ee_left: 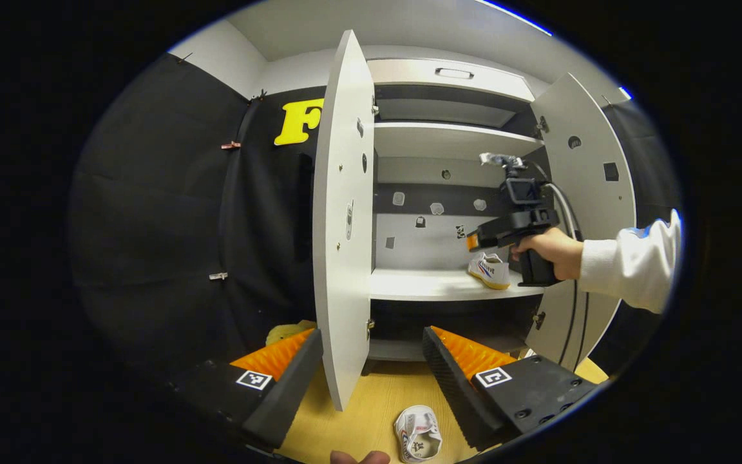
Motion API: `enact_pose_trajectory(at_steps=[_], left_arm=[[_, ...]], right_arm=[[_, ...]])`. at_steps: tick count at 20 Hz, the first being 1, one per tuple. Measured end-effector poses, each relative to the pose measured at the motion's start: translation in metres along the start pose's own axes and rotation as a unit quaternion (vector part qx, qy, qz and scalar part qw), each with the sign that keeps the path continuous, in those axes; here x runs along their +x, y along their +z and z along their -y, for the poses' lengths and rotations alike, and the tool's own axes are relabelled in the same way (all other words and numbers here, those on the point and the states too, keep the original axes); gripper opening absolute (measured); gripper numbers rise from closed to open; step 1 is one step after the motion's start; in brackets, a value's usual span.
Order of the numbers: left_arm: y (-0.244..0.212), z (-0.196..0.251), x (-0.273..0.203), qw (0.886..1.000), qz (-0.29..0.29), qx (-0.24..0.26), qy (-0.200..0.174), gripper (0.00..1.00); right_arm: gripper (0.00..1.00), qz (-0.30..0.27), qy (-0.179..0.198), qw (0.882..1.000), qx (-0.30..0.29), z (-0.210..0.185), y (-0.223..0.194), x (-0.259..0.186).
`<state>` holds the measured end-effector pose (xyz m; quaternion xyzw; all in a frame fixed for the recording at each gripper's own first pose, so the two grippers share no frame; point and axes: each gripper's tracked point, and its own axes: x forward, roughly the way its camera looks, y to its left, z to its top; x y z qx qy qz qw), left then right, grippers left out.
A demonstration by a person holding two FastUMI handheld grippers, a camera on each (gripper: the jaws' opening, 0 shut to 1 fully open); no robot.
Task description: Grab one shoe with the right hand and put it into the shoe cabinet, grab the other shoe with the left hand and put it into the shoe cabinet; then close the right door with the right hand and the left door with the left hand.
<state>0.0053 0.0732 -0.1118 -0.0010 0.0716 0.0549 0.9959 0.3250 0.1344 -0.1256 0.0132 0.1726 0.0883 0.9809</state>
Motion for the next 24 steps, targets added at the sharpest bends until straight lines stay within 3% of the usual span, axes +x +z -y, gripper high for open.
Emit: enact_pose_trajectory(at_steps=[7,12,15,20,22,24], left_arm=[[-0.044,0.011,-0.008,1.000,-0.008,0.006,-0.022,0.98],[-0.117,0.039,-0.004,0.997,-0.045,-0.002,-0.062,0.99],[-0.177,0.051,-0.006,0.993,-0.092,0.001,-0.079,0.98],[-0.261,0.069,-0.003,0.980,-0.153,0.054,-0.112,0.94],[-0.290,0.071,0.004,0.976,-0.177,0.066,-0.108,0.89],[-0.316,0.072,0.015,0.972,-0.196,0.081,-0.101,0.78]], right_arm=[[0.98,0.100,0.012,0.995,0.015,0.006,0.034,-0.139],[0.98,0.147,0.013,0.989,0.019,0.012,0.047,-0.224],[0.98,0.160,0.004,0.987,0.014,0.020,0.050,-0.256],[0.98,0.150,0.001,0.988,0.034,0.038,0.051,-0.281],[0.98,0.146,-0.003,0.989,0.038,0.045,0.051,-0.287],[0.98,0.148,-0.012,0.989,0.030,0.056,0.052,-0.295]])
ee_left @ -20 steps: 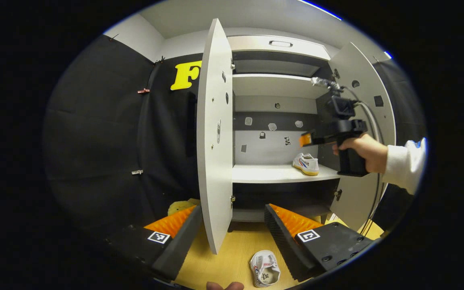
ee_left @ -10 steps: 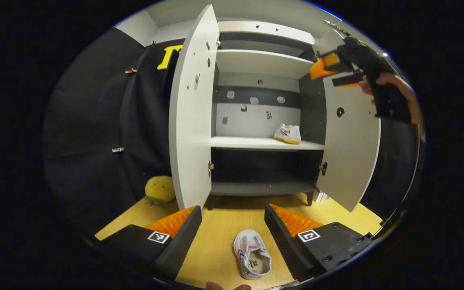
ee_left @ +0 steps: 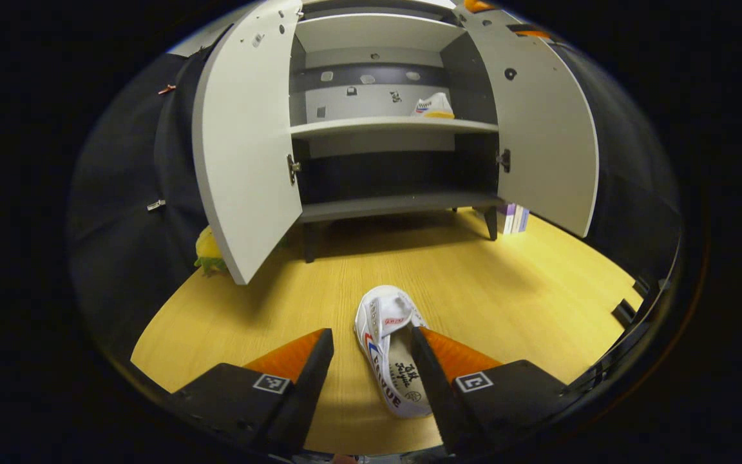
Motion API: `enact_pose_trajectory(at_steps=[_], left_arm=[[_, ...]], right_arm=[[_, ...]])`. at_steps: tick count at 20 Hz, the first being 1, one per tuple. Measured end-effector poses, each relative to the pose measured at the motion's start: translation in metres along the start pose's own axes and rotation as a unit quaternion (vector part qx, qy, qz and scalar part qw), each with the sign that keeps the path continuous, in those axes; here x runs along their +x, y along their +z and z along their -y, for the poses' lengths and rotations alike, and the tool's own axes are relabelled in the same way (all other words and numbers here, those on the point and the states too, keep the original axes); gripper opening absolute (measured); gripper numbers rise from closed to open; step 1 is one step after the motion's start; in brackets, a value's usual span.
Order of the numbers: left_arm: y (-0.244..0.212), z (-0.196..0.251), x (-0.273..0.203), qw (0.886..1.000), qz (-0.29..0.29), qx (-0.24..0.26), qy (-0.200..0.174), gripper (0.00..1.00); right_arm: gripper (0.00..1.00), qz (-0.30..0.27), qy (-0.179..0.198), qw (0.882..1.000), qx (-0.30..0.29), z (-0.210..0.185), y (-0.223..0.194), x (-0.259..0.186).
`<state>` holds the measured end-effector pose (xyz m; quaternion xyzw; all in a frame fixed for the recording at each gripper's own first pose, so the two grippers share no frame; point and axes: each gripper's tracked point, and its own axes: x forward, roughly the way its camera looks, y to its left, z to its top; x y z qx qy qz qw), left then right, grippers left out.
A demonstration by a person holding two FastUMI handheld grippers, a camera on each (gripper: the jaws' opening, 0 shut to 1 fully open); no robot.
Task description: Grab one shoe with the right hand and put it into the shoe cabinet, grab the other shoe with the left hand and put it into the shoe cabinet; then close the right door with the right hand and the left door with the left hand.
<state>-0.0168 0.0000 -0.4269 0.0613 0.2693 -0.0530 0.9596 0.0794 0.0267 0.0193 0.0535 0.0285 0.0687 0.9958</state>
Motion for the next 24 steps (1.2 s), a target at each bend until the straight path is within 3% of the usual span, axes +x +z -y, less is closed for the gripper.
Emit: enact_pose_trajectory(at_steps=[3,14,16,17,19,24], left_arm=[[-0.018,0.005,0.026,1.000,-0.025,-0.008,-0.001,0.61],[-0.031,-0.004,0.091,0.998,-0.050,0.037,0.014,0.43],[-0.032,-0.012,0.095,0.997,-0.060,0.045,0.029,0.35],[-0.037,-0.018,0.096,0.995,-0.075,0.047,0.036,0.21],[-0.038,-0.018,0.094,0.995,-0.089,0.029,0.028,0.10],[-0.020,-0.017,0.082,0.993,-0.120,-0.019,0.014,0.08]], right_arm=[[0.97,0.006,-0.010,1.000,-0.004,0.013,0.010,-0.014],[0.98,0.007,-0.077,0.997,-0.021,0.083,0.024,-0.036],[0.98,0.005,-0.081,0.997,-0.014,0.087,0.024,-0.036],[0.98,0.003,-0.082,0.997,-0.013,0.090,0.022,-0.036],[0.98,0.001,-0.084,0.996,-0.012,0.095,0.020,-0.036],[0.99,-0.003,-0.084,0.996,-0.007,0.104,0.015,-0.036]])
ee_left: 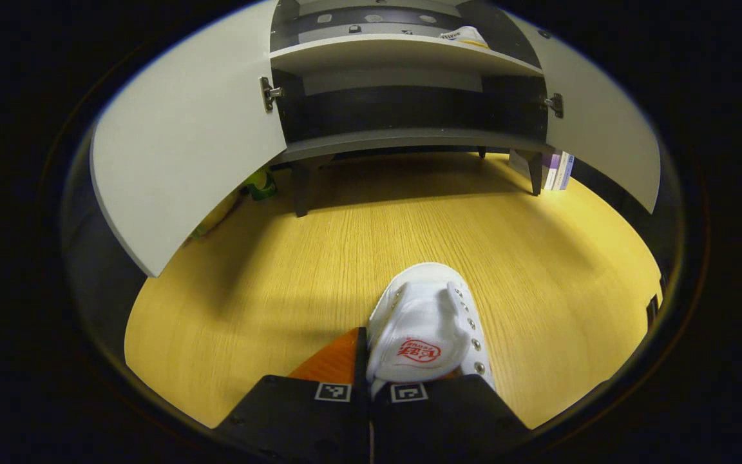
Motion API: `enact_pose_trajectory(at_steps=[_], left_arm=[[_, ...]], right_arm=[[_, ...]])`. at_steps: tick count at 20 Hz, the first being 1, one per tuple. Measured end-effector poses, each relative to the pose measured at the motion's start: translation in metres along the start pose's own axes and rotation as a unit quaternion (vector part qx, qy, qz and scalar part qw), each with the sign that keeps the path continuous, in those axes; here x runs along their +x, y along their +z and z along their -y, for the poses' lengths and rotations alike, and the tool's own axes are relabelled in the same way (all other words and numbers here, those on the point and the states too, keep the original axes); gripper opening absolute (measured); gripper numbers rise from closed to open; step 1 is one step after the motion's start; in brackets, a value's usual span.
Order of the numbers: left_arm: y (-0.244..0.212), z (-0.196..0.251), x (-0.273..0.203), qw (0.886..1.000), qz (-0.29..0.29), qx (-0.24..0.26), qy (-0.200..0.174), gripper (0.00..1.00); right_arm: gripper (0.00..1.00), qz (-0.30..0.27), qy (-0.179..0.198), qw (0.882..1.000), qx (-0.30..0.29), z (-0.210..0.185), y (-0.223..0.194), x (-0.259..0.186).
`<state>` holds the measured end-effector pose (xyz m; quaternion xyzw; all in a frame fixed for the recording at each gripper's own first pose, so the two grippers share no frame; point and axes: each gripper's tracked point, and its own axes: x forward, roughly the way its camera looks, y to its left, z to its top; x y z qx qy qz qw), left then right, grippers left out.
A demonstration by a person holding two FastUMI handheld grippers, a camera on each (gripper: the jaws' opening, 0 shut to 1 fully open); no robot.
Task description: Grab one shoe with the right hand and put it into the shoe cabinet, grab the other shoe with the left hand and put it into the shoe cabinet; then close the right door with the right hand and the left door with the left hand.
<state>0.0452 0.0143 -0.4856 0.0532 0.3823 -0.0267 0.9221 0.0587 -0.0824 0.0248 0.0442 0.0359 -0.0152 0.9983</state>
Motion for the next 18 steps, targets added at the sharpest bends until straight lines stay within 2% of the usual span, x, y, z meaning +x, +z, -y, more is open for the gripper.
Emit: enact_pose_trajectory(at_steps=[2,7,11,15,18], left_arm=[[0.014,0.000,-0.017,1.000,0.010,0.000,0.007,0.08],[0.069,0.007,-0.074,0.999,0.029,-0.044,0.006,0.08],[0.126,0.010,-0.119,0.992,0.042,-0.118,0.010,0.08],[0.202,0.003,-0.151,0.989,0.081,-0.113,0.040,0.08],[0.263,0.012,-0.160,0.987,0.103,-0.120,0.029,0.08]], right_arm=[[0.98,0.002,0.002,1.000,0.008,0.002,0.002,0.001],[0.98,0.004,0.018,1.000,0.024,0.006,0.004,-0.001],[0.98,-0.020,0.040,0.998,0.048,0.007,-0.011,-0.002],[0.98,-0.075,0.069,0.994,0.047,0.001,-0.046,-0.009],[0.98,-0.079,0.075,0.993,0.047,0.002,-0.055,-0.011]])
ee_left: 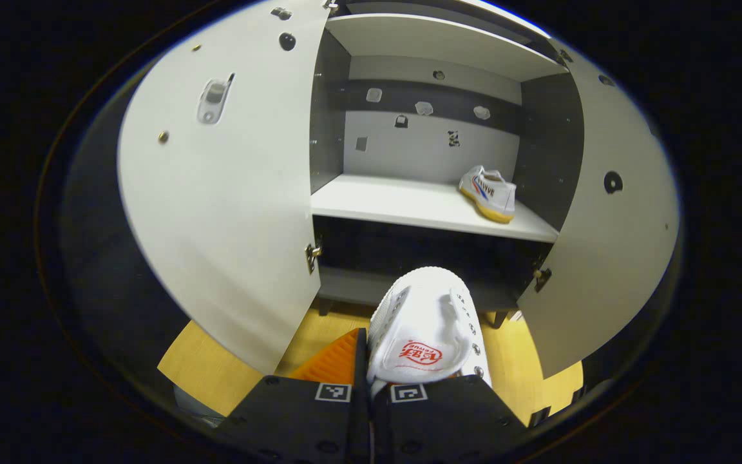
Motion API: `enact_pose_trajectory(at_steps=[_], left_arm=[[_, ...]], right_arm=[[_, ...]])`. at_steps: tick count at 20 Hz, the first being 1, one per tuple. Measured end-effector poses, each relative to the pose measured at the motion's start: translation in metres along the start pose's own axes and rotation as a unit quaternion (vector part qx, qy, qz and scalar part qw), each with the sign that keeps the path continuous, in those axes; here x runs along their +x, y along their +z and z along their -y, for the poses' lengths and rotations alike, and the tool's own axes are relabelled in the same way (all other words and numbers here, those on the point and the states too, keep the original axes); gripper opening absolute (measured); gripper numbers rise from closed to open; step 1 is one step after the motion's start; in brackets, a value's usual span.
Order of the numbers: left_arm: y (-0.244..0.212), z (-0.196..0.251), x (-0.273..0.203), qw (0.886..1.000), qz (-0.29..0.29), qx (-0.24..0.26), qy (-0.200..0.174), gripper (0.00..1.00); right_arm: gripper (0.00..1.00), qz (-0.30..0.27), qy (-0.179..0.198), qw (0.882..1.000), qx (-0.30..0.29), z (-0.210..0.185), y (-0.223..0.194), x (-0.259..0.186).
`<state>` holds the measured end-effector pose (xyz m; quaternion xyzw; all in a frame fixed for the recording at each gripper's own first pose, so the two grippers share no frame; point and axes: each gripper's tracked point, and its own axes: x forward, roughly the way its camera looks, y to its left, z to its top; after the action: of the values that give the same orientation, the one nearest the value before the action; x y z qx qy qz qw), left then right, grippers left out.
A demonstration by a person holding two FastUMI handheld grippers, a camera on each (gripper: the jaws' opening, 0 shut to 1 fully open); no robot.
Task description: Grab one shoe with the right hand and put it into the shoe cabinet, grab the other shoe with the left hand and put it into the shoe cabinet; then close the right door with the right hand and the left door with the left hand.
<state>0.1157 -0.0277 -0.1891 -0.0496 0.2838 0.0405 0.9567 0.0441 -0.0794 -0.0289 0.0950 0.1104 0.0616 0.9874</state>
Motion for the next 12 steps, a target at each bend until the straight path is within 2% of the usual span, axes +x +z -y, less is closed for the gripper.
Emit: enact_pose_trajectory(at_steps=[4,7,12], left_arm=[[0.070,0.019,0.024,1.000,0.022,-0.004,0.001,0.09],[0.124,0.024,0.051,0.999,0.041,-0.005,0.014,0.09],[0.187,0.033,0.119,0.998,0.048,-0.011,0.028,0.09]], right_arm=[[0.98,0.005,0.002,0.999,-0.054,0.005,-0.009,-0.007],[0.98,-0.003,0.002,0.998,-0.056,0.011,-0.018,-0.010],[0.98,0.006,-0.010,1.000,-0.022,0.033,-0.016,-0.013]])
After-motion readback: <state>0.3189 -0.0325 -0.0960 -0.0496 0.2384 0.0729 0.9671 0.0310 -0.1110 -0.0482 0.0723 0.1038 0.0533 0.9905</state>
